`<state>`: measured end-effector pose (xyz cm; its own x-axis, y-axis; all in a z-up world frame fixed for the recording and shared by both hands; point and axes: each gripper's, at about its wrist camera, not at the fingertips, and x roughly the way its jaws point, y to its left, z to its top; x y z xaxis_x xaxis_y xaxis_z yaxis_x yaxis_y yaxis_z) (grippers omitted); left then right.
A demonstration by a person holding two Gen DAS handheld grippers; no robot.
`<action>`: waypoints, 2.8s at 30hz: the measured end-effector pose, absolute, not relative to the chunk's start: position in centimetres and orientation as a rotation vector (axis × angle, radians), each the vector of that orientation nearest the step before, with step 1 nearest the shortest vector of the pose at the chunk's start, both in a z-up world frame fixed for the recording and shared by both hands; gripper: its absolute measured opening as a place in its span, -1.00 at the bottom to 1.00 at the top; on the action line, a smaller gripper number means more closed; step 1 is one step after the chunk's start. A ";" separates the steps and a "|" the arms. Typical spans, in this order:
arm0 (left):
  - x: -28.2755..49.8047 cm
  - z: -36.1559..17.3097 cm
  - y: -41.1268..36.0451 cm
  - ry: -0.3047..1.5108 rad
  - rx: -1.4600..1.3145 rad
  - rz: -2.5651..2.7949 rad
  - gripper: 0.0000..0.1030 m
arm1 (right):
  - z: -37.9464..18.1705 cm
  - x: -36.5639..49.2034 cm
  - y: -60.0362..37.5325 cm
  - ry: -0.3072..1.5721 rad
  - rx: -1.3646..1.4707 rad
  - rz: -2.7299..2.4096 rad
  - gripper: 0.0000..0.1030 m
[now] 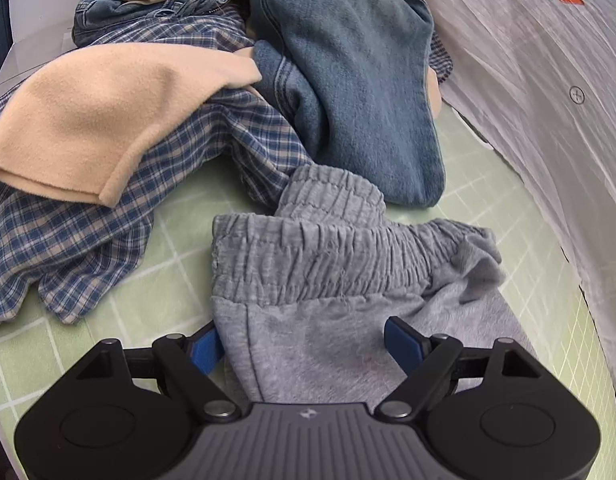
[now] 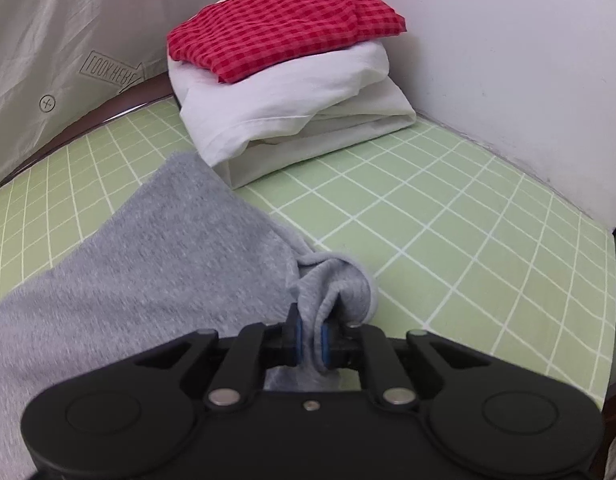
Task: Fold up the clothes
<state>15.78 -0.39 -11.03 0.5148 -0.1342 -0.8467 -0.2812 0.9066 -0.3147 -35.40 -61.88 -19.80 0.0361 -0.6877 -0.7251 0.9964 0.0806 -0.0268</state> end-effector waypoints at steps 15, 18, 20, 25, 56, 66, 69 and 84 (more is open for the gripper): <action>12.9 -10.7 -0.2 1.030 -0.455 0.018 0.63 | -18.4 -39.2 -63.9 0.713 0.603 -1.531 -0.20; 13.5 -10.2 0.3 1.016 -0.459 0.007 0.64 | -17.9 -39.4 -63.9 0.717 0.589 -1.557 0.46; 13.9 -9.8 0.4 1.009 -0.448 -0.009 0.64 | -17.1 -38.5 -62.7 0.711 0.539 -1.577 0.97; 15.2 -8.8 -0.4 0.974 -0.335 -0.107 0.64 | -15.4 -35.3 -58.6 0.704 0.435 -1.592 0.99; 25.1 -13.0 -8.4 0.991 -0.005 -0.560 0.65 | -16.1 -18.0 -48.0 0.875 0.379 -1.170 0.99; 24.4 -12.9 -9.7 0.961 0.078 -0.528 -0.11 | -16.6 -18.1 -47.8 0.895 0.398 -1.169 0.99; 24.2 -12.3 -8.6 0.938 -0.008 -0.546 -0.67 | -16.9 -18.0 -47.8 0.902 0.391 -1.159 0.99; 17.9 -2.4 -1.2 0.864 -0.213 -0.609 -0.84 | -19.1 -18.9 -46.4 0.911 0.403 -1.082 0.99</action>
